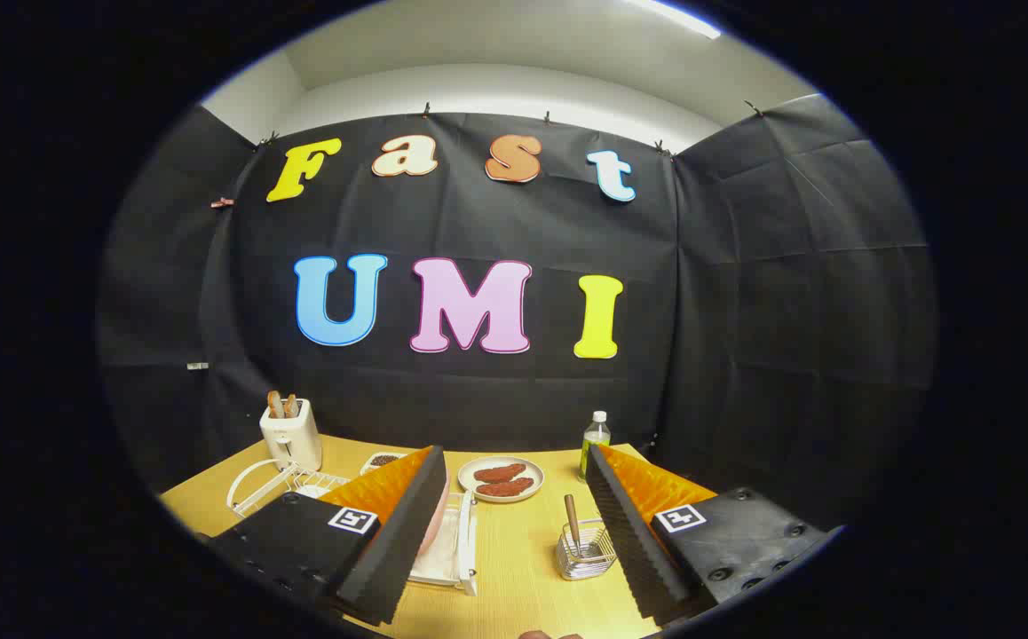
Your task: Take the plate from the dish rack, then take the spoon from the basket and place it into the plate.
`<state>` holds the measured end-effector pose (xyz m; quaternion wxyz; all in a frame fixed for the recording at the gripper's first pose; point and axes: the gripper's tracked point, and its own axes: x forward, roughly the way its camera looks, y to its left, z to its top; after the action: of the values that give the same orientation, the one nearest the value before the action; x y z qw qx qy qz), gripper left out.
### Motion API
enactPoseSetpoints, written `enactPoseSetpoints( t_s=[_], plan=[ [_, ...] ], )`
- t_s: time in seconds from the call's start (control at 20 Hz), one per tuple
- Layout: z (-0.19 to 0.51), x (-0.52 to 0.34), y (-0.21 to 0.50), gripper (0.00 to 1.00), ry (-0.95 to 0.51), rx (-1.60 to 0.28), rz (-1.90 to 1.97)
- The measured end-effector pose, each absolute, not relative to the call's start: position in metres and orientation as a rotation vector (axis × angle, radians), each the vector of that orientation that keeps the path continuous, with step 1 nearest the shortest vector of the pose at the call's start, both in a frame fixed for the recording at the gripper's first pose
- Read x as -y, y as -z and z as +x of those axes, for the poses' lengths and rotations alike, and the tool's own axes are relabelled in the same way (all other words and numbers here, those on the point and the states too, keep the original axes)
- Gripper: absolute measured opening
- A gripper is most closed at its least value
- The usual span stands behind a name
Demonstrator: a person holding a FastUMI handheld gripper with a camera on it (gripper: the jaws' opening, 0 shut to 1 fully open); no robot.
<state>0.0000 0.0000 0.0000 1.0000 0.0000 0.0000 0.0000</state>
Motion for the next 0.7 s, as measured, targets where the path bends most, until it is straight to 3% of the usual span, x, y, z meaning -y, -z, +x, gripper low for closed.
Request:
enactPoseSetpoints(
  t_s=[0.7],
  plan=[
    [-0.001, -0.025, -0.003, 0.97, -0.019, -0.021, -0.006]
  ],
)
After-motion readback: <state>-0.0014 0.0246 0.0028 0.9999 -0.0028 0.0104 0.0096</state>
